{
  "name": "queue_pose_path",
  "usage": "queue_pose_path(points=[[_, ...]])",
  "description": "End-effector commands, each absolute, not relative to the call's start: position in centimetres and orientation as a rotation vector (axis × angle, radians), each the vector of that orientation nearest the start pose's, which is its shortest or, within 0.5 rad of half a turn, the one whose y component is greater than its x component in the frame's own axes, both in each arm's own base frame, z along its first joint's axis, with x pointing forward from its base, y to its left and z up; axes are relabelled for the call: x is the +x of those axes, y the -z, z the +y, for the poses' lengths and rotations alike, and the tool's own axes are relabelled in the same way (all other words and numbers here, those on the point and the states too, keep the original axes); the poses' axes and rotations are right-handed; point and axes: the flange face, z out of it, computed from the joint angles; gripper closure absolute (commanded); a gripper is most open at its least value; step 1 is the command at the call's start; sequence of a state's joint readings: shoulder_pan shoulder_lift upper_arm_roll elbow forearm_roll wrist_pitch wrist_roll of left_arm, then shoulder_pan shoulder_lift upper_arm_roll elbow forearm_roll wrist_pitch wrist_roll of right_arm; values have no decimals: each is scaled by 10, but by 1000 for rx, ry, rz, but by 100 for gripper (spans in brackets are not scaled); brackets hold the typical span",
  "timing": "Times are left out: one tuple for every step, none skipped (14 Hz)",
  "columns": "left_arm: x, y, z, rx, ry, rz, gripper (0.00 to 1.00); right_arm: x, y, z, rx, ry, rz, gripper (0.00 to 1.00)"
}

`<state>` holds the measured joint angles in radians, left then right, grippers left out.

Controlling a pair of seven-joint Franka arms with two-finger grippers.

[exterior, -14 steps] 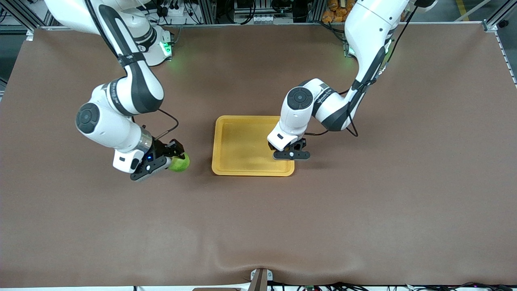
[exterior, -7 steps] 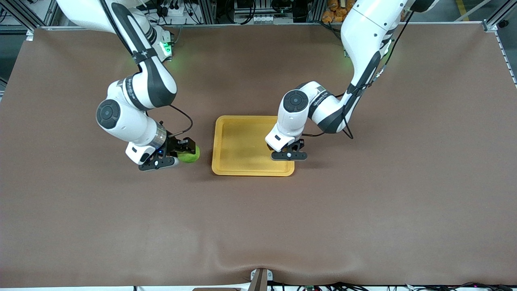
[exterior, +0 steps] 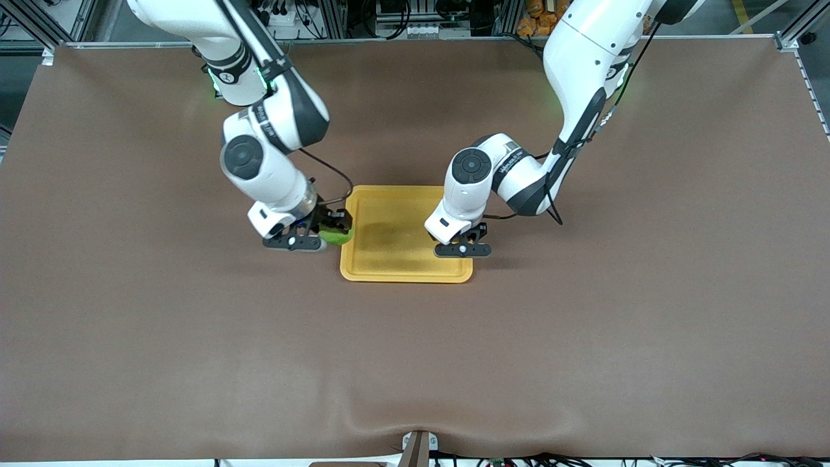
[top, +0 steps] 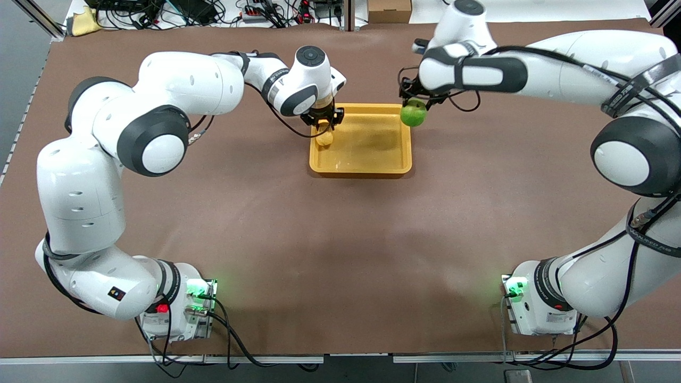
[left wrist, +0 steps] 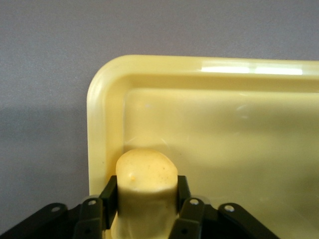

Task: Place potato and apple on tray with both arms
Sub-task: 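Lower the potato onto the tray and open the left gripper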

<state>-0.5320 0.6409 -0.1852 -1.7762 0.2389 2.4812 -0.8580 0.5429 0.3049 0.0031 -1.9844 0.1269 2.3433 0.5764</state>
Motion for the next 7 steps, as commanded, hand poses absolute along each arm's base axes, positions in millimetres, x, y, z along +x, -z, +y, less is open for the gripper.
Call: queue_pose_path(points=[[514, -214, -434, -3143, 178, -15, 0, 499, -309, 349, -3111, 87, 213, 100], [517, -219, -432, -3145, 190, -19, 0, 497, -304, 354, -3113, 93, 222, 100], [520, -229, -430, -3150, 208, -28, 0, 496, -297, 360, -3111, 97, 214, 100], [523, -241, -426, -3128, 195, -35, 0, 497, -288, 364, -3103, 108, 208, 100], [529, -265, -422, -3108, 198, -49, 0, 500, -279, 367, -3093, 123, 204, 100], [540, -284, -413, -3078, 179, -83, 0, 497, -271, 374, -3091, 128, 175, 100], [549, -305, -405, -3051, 165, -93, 0, 494, -266, 381, -3094, 124, 156, 100]])
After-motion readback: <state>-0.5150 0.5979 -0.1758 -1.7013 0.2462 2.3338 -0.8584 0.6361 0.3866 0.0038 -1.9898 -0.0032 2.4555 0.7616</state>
